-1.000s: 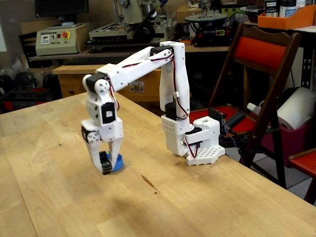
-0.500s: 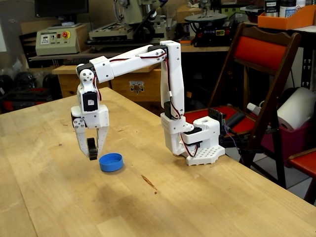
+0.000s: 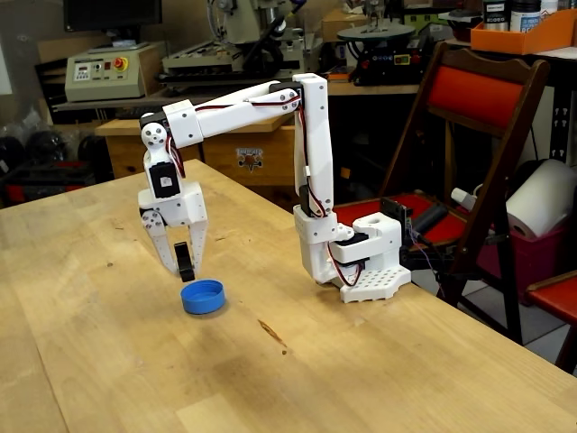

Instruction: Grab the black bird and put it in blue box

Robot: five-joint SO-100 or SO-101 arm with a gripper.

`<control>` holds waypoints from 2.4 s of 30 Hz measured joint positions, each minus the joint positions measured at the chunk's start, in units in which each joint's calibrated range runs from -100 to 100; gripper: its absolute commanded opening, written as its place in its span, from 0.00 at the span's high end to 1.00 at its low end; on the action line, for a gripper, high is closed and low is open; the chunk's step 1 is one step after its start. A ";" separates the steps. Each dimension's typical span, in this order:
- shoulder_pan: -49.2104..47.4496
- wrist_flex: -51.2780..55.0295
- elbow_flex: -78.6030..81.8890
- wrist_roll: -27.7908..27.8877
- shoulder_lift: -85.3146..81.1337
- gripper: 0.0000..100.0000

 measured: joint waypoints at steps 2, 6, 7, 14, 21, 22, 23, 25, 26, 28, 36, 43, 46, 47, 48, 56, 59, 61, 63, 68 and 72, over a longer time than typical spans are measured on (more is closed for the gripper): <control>0.00 0.16 0.00 0.00 0.00 0.97; 0.00 0.24 0.00 0.00 0.00 0.97; 0.00 0.24 0.00 0.00 0.00 0.97; 2.86 0.24 0.00 0.00 0.00 0.97; 5.42 0.24 0.00 0.00 0.00 0.97; 5.42 0.24 0.00 0.00 0.00 0.97; 5.42 0.24 0.00 0.00 0.26 0.97; 5.42 0.24 0.00 0.00 0.69 0.97; 5.42 0.24 0.00 0.00 0.77 0.97; 5.42 0.24 -0.09 0.00 0.86 0.97; 5.42 0.16 -0.34 0.00 0.86 0.97; 5.57 0.16 -0.34 0.00 0.86 0.97; 5.71 0.16 -0.34 0.00 0.86 0.97; 5.71 0.16 -0.34 0.00 0.86 0.97; 5.71 0.16 -0.34 0.00 0.86 0.97; 5.71 0.16 -0.34 0.00 0.86 0.97; 5.71 0.16 -0.34 0.00 0.86 0.97; 5.71 0.16 -0.34 0.00 0.86 0.97; 5.71 0.16 -0.34 0.00 0.86 0.97; 5.71 0.16 -0.34 0.00 0.86 0.97; 5.71 0.16 1.63 0.00 0.86 0.97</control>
